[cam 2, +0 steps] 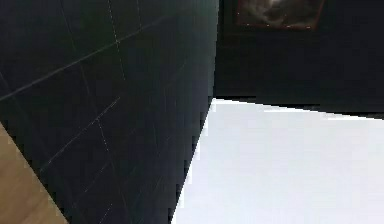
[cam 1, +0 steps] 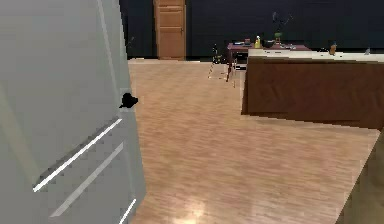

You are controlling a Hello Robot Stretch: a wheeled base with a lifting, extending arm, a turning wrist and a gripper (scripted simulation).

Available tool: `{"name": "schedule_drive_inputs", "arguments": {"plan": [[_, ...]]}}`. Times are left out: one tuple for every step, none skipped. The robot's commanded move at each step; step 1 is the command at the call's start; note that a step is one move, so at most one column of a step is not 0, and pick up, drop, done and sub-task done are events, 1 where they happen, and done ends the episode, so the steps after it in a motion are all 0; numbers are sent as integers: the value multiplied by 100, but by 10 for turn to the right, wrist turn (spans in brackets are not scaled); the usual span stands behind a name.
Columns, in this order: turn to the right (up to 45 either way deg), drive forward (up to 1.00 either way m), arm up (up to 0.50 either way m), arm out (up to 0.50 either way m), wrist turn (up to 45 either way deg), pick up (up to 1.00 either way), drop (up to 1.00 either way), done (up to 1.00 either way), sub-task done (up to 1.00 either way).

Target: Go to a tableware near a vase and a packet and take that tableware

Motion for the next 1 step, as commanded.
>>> {"name": "schedule_drive_inputs", "arguments": {"plan": [[-60,0,0,0,0,0,0,0,0]]}}
